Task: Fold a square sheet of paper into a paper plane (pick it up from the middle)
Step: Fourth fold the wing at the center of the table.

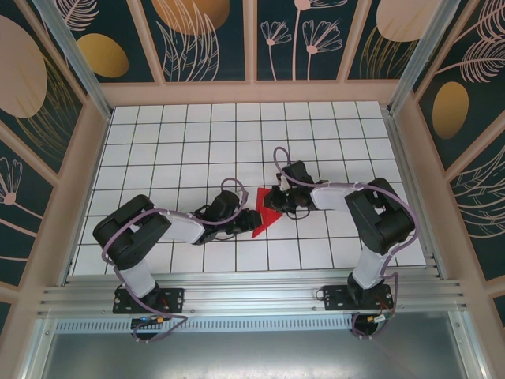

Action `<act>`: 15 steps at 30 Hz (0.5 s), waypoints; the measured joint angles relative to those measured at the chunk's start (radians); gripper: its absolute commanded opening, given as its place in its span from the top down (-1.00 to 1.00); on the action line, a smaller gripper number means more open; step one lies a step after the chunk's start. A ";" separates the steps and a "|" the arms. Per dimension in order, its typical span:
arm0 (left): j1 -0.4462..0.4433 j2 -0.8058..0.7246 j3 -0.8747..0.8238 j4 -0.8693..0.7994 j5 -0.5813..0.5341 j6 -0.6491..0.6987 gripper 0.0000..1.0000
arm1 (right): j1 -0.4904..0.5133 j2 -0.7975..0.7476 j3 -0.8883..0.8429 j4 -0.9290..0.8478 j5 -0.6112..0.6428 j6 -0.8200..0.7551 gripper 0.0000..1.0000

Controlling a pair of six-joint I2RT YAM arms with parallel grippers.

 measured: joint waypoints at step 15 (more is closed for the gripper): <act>0.007 -0.005 0.047 -0.108 -0.065 0.071 0.93 | 0.000 0.000 0.000 -0.006 -0.001 0.000 0.74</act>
